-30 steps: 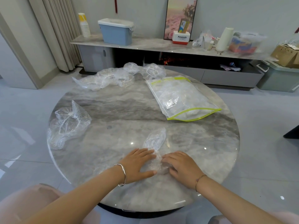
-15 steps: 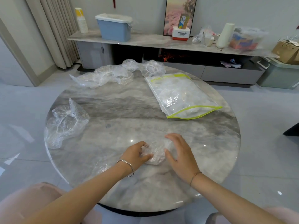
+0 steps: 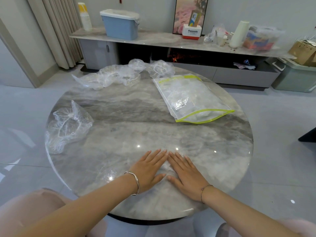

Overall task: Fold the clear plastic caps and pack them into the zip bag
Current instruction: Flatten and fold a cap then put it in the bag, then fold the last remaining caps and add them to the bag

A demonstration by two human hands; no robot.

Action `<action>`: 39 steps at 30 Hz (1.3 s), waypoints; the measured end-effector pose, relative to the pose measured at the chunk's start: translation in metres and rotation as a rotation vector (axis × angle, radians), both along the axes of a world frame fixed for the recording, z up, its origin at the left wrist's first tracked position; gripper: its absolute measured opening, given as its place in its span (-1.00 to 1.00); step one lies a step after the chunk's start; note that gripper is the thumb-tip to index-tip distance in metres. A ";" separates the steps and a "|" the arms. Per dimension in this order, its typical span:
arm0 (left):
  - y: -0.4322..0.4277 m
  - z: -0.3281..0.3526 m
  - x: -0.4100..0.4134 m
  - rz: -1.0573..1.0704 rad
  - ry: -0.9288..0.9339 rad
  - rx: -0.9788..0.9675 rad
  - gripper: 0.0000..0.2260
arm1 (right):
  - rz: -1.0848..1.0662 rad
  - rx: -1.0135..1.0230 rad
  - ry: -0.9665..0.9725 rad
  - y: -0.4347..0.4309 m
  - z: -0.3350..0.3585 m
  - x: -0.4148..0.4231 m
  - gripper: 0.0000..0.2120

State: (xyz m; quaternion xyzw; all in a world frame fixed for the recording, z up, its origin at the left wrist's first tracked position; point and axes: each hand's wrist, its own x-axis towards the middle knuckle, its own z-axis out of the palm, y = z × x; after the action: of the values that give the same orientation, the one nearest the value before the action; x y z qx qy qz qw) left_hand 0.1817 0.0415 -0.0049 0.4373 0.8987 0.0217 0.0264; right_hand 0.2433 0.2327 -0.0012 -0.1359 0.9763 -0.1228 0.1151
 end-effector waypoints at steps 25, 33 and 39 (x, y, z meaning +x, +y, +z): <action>-0.007 0.017 -0.006 0.188 -0.196 0.256 -0.69 | -0.181 -0.316 0.257 0.011 0.001 -0.001 -0.79; -0.006 0.015 -0.002 0.417 -0.430 0.428 -0.85 | -0.533 -0.620 0.168 0.010 0.002 -0.005 -0.94; 0.002 0.014 -0.003 0.307 -0.029 0.297 -0.64 | -0.576 -0.638 0.122 0.012 0.006 -0.011 -0.87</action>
State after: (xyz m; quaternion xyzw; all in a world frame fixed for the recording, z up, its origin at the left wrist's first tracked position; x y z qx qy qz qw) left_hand 0.1784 0.0439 0.0092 0.2939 0.9412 0.1638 -0.0288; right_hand 0.2323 0.2444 0.0047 0.1062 0.8925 -0.4374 -0.0295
